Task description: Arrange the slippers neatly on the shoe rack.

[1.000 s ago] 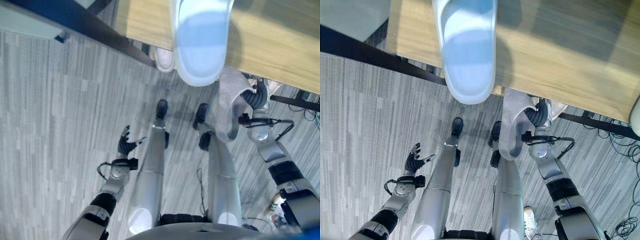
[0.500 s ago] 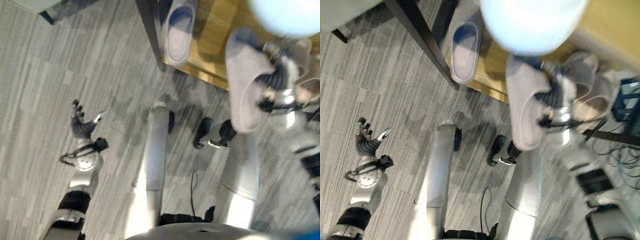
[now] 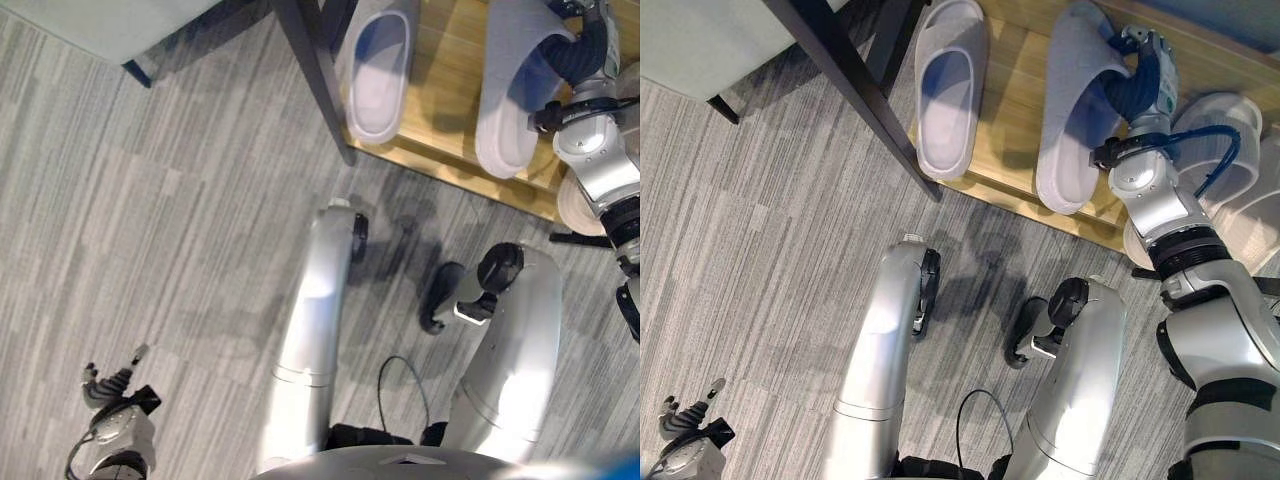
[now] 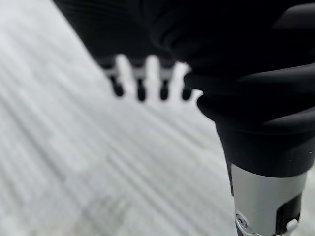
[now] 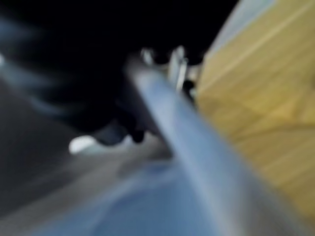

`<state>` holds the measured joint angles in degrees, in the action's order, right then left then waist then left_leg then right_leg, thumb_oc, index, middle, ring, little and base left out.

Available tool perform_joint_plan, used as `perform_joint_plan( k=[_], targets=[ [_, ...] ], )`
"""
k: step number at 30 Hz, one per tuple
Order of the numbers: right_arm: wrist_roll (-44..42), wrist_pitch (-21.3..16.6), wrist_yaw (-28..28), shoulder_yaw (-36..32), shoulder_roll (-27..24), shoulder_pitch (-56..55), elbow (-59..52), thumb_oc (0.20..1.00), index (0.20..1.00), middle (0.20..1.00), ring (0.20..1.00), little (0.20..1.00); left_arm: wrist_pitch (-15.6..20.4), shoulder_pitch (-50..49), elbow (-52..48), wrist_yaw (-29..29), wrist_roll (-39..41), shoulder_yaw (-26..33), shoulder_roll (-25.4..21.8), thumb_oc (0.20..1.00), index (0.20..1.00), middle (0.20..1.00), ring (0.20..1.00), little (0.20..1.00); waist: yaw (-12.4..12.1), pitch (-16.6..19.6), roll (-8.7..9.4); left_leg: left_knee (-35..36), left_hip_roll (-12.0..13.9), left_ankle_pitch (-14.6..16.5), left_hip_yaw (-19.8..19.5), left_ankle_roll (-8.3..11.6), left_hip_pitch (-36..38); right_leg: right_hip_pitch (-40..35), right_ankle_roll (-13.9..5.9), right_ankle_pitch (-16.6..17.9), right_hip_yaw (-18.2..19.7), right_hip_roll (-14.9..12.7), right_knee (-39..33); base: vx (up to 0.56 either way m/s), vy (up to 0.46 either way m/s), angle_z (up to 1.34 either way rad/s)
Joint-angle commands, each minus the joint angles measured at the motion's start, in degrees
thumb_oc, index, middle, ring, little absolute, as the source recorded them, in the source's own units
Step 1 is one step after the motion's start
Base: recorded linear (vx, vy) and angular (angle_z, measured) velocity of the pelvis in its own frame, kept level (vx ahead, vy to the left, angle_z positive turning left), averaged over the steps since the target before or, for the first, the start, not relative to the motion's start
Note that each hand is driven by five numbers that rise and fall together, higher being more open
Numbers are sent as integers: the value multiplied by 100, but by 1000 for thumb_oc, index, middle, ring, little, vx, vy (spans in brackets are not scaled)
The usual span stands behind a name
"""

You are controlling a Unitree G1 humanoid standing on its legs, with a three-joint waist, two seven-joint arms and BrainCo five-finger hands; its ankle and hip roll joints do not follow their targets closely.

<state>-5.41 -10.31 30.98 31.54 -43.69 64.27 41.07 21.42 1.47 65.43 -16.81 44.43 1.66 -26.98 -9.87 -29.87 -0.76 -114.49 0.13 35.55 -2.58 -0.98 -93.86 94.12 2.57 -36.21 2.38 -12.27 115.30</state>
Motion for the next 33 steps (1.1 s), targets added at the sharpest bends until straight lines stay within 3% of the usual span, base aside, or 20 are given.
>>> perform_joint_plan(
  k=[1, 5, 11, 27, 33],
  targets=[
    [156, -41, 29, 40, -129, 673, -512, 200, 200, 200, 200, 200, 26, -143, -93, 111, 333, -83, -42, 1000, 1000, 1000, 1000, 1000, -122, 7, -17, -11, 15, 904, -500, -308, 390, -527, 66, -127, 664, -91, -55, 0, 0, 0],
    [724, 171, -114, 245, -149, 660, -651, 200, 200, 200, 200, 200, 46, -165, -288, 155, 452, -59, 62, 1000, 1000, 1000, 1000, 1000, -122, 7, 10, -165, 34, 985, -486, -315, 390, -516, 81, -154, 716, -75, 82, 16, 0, 0],
    [1035, 300, -149, 481, 160, 911, -262, 200, 200, 200, 200, 200, 167, 34, -349, -173, -135, -327, -82, 1000, 1000, 1000, 1000, 1000, -142, 7, 22, -477, 58, 1115, -486, -289, 390, -445, 128, -198, 762, -7, 348, 15, 7, -1],
    [667, 398, -144, 646, 850, 1297, 632, 200, 200, 200, 200, 200, 189, -27, -320, -60, 239, -348, -244, 1000, 1000, 1000, 1000, 1000, -227, 7, -55, -650, 69, 1245, -545, -264, 390, -417, 143, -252, 757, 72, 438, 2, 11, -5],
    [173, 405, -163, 736, 1392, 1725, 1089, 200, 200, 200, 200, 200, 182, -58, -425, 47, 503, -387, -255, 1000, 1000, 1000, 1000, 1000, -287, 7, -9, -700, 75, 1298, -543, -240, 390, -418, 190, -284, 755, 75, 513, 0, 0, 0]
  ],
)
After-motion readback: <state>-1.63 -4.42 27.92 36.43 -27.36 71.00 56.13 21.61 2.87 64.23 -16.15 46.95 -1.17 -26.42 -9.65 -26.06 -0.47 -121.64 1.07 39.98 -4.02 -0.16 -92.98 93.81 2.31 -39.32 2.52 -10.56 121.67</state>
